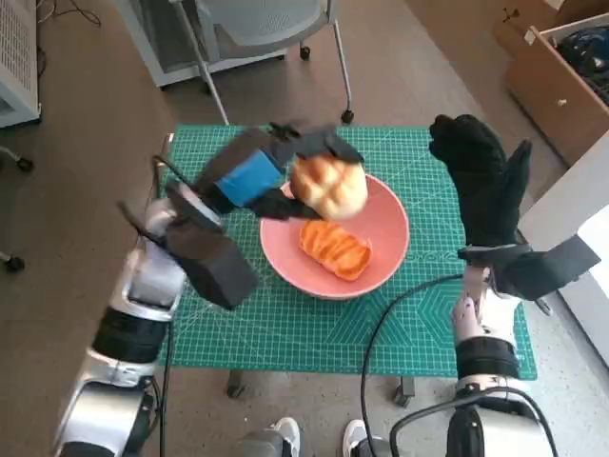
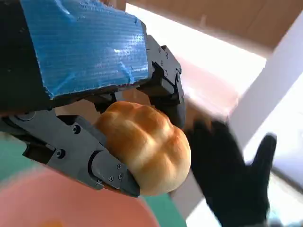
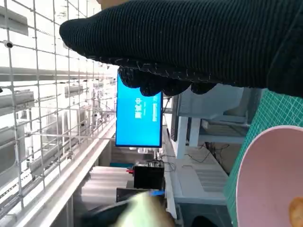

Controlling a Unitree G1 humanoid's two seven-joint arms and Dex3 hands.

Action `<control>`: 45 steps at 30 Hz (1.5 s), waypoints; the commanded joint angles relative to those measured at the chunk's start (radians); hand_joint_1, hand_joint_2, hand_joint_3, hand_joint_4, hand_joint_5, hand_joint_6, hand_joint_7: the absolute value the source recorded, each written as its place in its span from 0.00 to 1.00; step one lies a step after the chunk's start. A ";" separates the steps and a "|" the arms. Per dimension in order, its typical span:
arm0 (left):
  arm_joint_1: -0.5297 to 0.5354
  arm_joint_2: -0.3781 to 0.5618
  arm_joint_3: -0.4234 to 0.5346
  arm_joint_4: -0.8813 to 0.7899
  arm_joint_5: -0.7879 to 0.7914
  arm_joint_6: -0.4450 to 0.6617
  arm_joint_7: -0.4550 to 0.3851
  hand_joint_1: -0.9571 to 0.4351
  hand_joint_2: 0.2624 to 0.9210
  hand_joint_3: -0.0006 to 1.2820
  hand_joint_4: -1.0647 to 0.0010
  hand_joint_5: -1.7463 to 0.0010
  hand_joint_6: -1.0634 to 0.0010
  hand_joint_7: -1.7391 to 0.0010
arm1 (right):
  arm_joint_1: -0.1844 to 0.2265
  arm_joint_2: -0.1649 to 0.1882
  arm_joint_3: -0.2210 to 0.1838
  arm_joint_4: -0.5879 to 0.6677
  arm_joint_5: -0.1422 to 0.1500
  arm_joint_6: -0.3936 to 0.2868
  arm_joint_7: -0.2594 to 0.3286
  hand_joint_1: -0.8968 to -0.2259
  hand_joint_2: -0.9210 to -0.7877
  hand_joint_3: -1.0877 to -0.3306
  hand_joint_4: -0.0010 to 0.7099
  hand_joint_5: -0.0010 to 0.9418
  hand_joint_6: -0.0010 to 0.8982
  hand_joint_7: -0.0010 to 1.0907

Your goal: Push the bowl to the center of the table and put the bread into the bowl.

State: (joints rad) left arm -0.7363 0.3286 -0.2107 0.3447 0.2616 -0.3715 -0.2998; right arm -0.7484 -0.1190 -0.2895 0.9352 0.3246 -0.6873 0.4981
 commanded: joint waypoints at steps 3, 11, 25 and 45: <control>-0.031 -0.036 -0.034 0.093 -0.003 0.015 -0.052 0.69 1.00 0.14 0.49 0.26 0.51 0.25 | 0.038 -0.001 0.006 -0.012 -0.013 0.016 -0.018 0.46 0.00 0.43 0.25 0.01 0.11 0.27; -0.034 -0.024 -0.054 0.164 0.053 0.057 -0.051 0.44 1.00 0.07 0.74 0.87 0.77 0.70 | 0.054 0.007 0.007 -0.048 -0.006 0.016 -0.017 0.46 0.00 0.43 0.26 0.01 0.12 0.27; 0.039 -0.019 0.065 0.024 -0.080 0.049 -0.039 0.23 1.00 0.21 0.95 1.00 0.94 0.80 | 0.064 0.014 0.009 -0.143 0.007 0.031 -0.022 0.43 0.00 0.46 0.26 0.01 0.15 0.28; 0.128 -0.106 0.283 -0.232 -0.541 0.070 -0.093 0.19 1.00 0.40 0.99 1.00 1.00 0.76 | 0.083 -0.002 0.055 -0.440 0.005 0.112 -0.065 0.42 0.00 0.43 0.26 0.01 0.10 0.28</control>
State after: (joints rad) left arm -0.6255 0.2443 0.0423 0.1552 -0.2223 -0.3223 -0.4039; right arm -0.6856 -0.1127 -0.2386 0.5284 0.3285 -0.6068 0.4483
